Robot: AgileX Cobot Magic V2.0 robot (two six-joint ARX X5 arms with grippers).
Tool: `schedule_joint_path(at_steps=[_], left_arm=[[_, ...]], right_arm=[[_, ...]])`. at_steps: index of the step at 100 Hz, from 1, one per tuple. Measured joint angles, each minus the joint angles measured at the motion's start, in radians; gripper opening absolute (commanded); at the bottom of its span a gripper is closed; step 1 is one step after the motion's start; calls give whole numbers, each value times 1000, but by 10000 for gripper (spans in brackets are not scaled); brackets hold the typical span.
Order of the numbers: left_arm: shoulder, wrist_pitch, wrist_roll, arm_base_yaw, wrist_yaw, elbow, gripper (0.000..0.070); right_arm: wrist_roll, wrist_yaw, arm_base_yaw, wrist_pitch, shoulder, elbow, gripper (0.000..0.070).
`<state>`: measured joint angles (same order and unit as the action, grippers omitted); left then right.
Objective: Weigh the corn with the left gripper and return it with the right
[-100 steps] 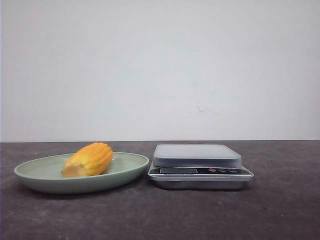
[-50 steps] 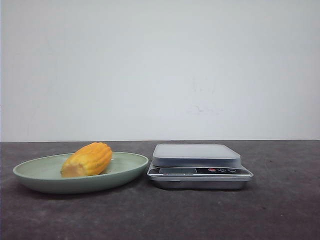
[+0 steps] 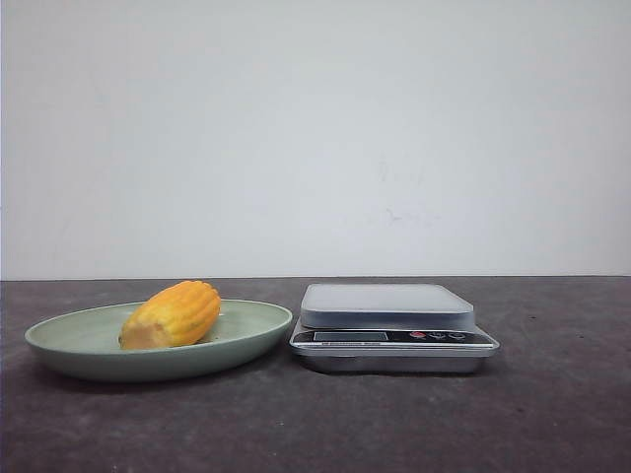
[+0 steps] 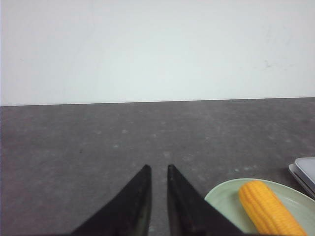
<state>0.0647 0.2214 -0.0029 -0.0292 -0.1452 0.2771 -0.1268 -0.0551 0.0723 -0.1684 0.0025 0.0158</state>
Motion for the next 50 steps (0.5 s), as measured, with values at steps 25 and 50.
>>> schedule_joint_path(at_steps=[25,50], left_arm=[[-59,-24,-15,-10,-61,-88,16],[-60,-103,4,-2,-32,-159,16]], right_arm=[[0,2,0,0,0,0,3],[0,2,0,0,0,0,3]])
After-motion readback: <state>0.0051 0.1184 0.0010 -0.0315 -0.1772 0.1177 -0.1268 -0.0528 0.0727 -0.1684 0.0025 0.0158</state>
